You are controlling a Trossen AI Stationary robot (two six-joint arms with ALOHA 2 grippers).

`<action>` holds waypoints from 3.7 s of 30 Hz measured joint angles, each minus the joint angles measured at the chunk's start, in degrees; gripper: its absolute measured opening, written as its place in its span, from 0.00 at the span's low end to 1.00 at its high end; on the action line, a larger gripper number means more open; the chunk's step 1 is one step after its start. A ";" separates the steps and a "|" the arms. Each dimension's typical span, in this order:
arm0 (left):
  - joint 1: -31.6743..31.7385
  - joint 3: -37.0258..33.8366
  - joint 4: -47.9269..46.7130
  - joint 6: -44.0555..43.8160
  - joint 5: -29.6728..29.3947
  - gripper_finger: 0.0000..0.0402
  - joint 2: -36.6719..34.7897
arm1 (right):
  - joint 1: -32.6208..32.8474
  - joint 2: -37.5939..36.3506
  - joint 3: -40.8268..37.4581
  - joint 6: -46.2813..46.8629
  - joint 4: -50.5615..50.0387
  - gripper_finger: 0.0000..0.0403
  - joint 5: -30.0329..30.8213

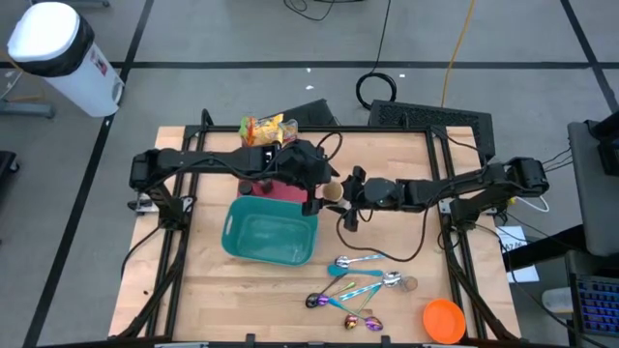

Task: Pick & Place Food Item
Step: Put the gold seasoning bottle into the red bin, then put the brown seasoning bottle into the red bin

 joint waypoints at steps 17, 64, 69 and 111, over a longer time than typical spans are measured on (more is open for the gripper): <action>0.18 -0.17 -2.10 1.11 -0.98 0.69 -0.47 | 1.31 -0.51 0.04 -0.84 -0.16 0.76 1.38; 17.53 -42.51 15.96 -16.07 -13.86 0.70 -18.51 | 1.18 -11.37 -5.07 -3.96 -3.71 0.94 0.87; 17.51 -42.35 17.05 -16.94 -14.08 0.79 -15.86 | 1.18 -11.37 -5.07 -3.93 -3.73 0.94 0.87; 14.40 -39.34 13.61 -14.98 -14.70 0.83 -27.61 | 6.44 -11.34 -4.91 11.61 -3.84 0.94 -18.61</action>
